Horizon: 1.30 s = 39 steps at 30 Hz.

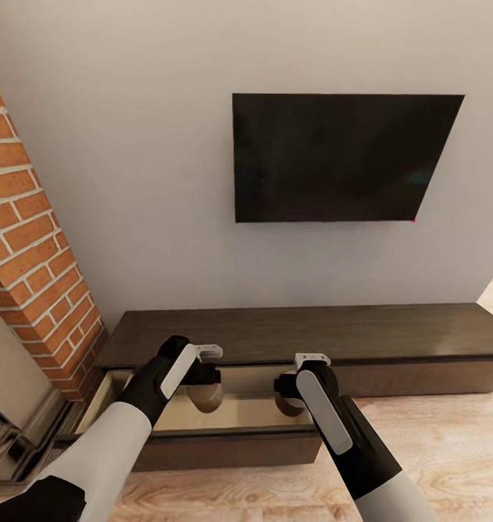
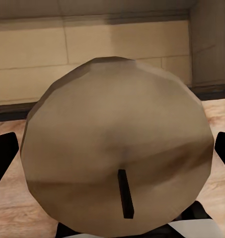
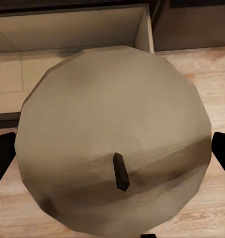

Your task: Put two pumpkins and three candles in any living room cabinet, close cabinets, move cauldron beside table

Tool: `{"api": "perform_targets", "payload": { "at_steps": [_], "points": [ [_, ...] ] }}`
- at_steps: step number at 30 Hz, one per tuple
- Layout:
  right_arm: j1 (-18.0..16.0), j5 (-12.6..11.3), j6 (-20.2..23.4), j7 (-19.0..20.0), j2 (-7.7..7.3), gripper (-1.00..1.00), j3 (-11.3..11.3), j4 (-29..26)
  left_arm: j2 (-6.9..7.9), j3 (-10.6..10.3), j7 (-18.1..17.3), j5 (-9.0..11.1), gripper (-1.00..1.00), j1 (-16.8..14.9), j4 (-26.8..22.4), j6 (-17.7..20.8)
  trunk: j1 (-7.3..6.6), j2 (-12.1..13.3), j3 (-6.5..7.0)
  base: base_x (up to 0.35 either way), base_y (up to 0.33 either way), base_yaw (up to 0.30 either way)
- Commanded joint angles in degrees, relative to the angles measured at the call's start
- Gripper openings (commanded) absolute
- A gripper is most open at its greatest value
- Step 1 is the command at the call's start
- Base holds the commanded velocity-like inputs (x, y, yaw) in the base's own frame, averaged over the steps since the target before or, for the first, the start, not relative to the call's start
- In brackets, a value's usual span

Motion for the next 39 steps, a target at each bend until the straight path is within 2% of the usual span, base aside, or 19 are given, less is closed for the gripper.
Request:
{"api": "perform_targets", "payload": {
  "at_steps": [1, 11, 19, 39],
  "points": [
    [-0.05, -0.48, 0.18, -0.59, -0.01, -1.00, 0.05, -0.05, 0.00, -0.12, 0.57, 0.58, -1.00, -0.04, -0.05, 0.13, 0.00, -0.04, -0.06, 0.028, -0.048, 0.000],
    [-0.10, -0.49, 0.18, -0.12, 0.16, -1.00, 0.11, 0.17, -0.35, -0.16, 0.57, 0.61, -1.00, -0.04, 0.11, 0.13, 0.00, -0.04, -0.06, 0.006, -0.011, 0.000],
    [-1.96, -0.41, 0.00, -0.16, 0.37, -1.00, 0.09, 4.08, -0.46, -0.27, 0.57, 0.61, -1.00, -0.04, 0.29, 0.13, 0.00, -0.04, -0.06, 0.115, 0.000, 0.000],
    [-2.75, -0.90, -0.15, 0.10, 0.59, -1.00, 0.06, 6.00, -0.54, -0.29, 0.57, 0.61, -1.00, -0.04, 0.26, 0.13, 0.00, -0.04, -0.06, 0.015, 0.000, 0.000]
  ]
}}
